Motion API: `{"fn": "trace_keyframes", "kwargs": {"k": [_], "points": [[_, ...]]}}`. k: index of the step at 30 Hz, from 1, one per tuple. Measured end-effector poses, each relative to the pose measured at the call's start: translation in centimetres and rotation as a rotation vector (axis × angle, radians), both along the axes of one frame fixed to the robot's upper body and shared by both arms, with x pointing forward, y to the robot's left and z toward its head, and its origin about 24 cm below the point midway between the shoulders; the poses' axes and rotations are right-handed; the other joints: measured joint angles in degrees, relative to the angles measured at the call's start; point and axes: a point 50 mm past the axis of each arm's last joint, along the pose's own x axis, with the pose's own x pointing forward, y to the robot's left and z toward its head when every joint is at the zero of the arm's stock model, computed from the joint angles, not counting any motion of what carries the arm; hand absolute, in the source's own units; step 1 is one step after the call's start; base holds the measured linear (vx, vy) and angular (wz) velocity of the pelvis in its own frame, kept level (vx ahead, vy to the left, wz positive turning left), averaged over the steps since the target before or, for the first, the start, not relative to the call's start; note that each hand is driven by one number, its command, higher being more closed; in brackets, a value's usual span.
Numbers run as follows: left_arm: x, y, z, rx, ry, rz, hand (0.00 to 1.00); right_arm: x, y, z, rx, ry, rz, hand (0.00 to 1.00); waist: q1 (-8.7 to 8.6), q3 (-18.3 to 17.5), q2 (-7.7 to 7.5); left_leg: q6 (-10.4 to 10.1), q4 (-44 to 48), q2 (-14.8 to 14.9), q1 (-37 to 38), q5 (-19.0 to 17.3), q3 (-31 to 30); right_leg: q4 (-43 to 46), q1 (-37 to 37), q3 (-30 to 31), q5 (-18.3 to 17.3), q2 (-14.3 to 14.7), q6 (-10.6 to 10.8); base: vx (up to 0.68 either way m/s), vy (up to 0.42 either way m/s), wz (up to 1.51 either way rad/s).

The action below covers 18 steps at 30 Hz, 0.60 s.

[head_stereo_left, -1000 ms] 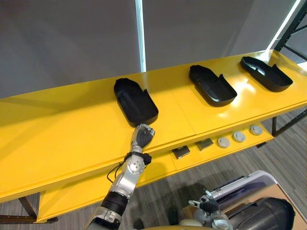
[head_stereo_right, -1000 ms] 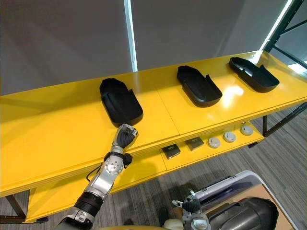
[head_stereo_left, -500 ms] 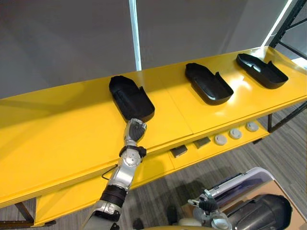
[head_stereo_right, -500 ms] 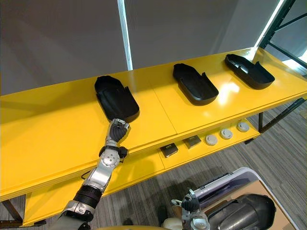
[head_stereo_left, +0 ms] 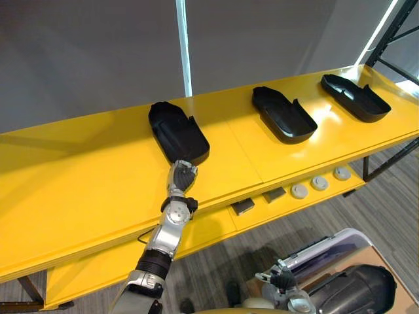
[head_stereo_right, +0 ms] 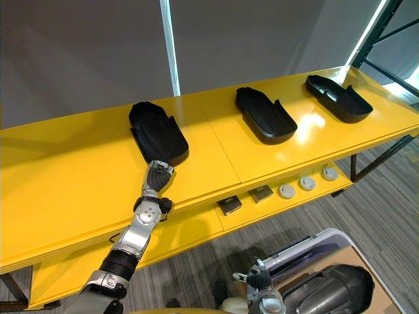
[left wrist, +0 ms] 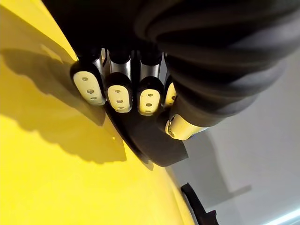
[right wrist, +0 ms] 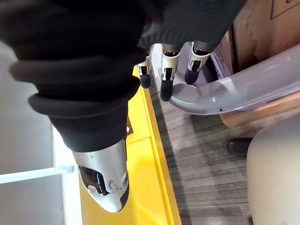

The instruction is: Walk over and take plastic housings, then place them on the shelf

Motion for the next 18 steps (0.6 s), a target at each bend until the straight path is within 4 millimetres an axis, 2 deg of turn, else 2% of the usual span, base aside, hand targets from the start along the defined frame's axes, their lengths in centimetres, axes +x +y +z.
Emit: {"fn": "trace_keyframes", "kwargs": {"k": [3, 6, 7, 8, 10, 11, 13, 16, 17, 18], "points": [[-0.2, -0.1, 1.1, -0.024, -0.051, -0.004, 1.0, 0.0, 0.0, -0.1, 0.001, 0.01, -0.002, 0.0, 0.08, 0.0, -0.12, 0.0, 0.0, 0.0, 0.3, 0.0, -0.7, 0.2, 0.6, -0.6, 0.0, -0.1, 0.0, 0.0, 0.001, 0.11], [-1.0, -0.1, 3.7, -0.062, -0.177, -0.016, 1.0, -0.1, 0.0, -0.1, 0.002, 0.012, -0.004, 0.0, 0.29, 0.0, -0.12, 0.0, 0.0, -0.1, 0.3, 0.0, -1.3, 0.2, 0.8, -1.2, 0.0, -0.2, 0.0, -0.02, 0.01, 0.1], [-1.8, 0.2, 5.5, -0.073, -0.279, -0.032, 1.0, -0.1, 0.0, -0.1, 0.002, 0.014, -0.004, 0.0, 0.33, 0.0, -0.11, 0.1, 0.0, -0.2, 0.4, 0.1, -2.0, 0.2, 1.1, -1.6, 0.0, -0.3, 0.0, -0.03, 0.012, 0.13], [-2.0, 0.3, 6.1, -0.082, -0.31, -0.036, 1.0, -0.1, 0.0, -0.1, 0.002, 0.015, -0.006, 0.0, 0.39, 0.0, -0.11, 0.1, 0.0, -0.2, 0.5, 0.1, -2.4, 0.2, 1.3, -1.8, 0.0, -0.3, 0.1, -0.03, 0.011, 0.14], [-3.3, 0.9, 8.8, -0.128, -0.45, -0.033, 1.0, -0.4, -0.3, -0.3, -0.003, 0.031, -0.008, 0.0, 1.76, 0.0, -0.15, 0.1, 0.0, -0.3, 0.5, 0.0, -2.8, 0.2, 1.5, -1.9, -0.1, -0.4, 0.1, -0.04, 0.012, 0.1], [-3.7, 1.4, 9.4, -0.141, -0.483, -0.02, 1.0, -0.4, -0.3, -0.4, -0.005, 0.033, -0.007, 0.0, 1.78, 0.0, -0.15, 0.1, 0.0, -0.3, 0.5, 0.1, -3.1, 0.2, 1.6, -2.0, -0.1, -0.4, 0.0, -0.06, 0.013, 0.16], [-5.6, 4.2, 11.0, -0.174, -0.604, 0.09, 1.0, -0.5, -0.7, -0.4, -0.014, 0.042, -0.007, 0.0, 2.13, 0.0, -0.1, 0.1, 0.6, -0.5, 0.4, 0.1, -4.1, 0.2, 2.2, -2.8, -0.1, -0.7, 0.0, -0.05, 0.011, 0.21], [-7.6, 7.3, 11.8, -0.227, -0.693, 0.225, 1.0, -0.9, -1.4, -0.6, -0.026, 0.066, -0.019, 0.0, 3.29, 0.0, -0.04, 0.1, 0.8, -0.6, 0.5, 0.0, -5.8, 0.2, 3.5, -4.4, -0.5, -0.9, 0.0, -0.06, 0.005, 0.35], [-9.1, 9.2, 11.9, -0.252, -0.738, 0.31, 1.0, -1.4, -2.0, -0.8, -0.042, 0.089, -0.018, 0.0, 4.32, -0.1, -0.06, -0.1, 0.8, -0.8, 0.4, -0.1, -7.1, 0.2, 4.0, -5.4, -0.9, -1.1, 0.0, -0.05, 0.002, 0.42], [-9.7, 10.1, 11.7, -0.261, -0.749, 0.352, 1.0, -1.7, -2.2, -0.9, -0.049, 0.098, -0.018, 0.0, 4.78, 0.0, -0.06, 0.0, 0.6, -0.8, 0.4, 0.0, -7.6, 0.2, 4.3, -6.0, -1.1, -1.2, 0.2, -0.05, -0.005, 0.69]]}}
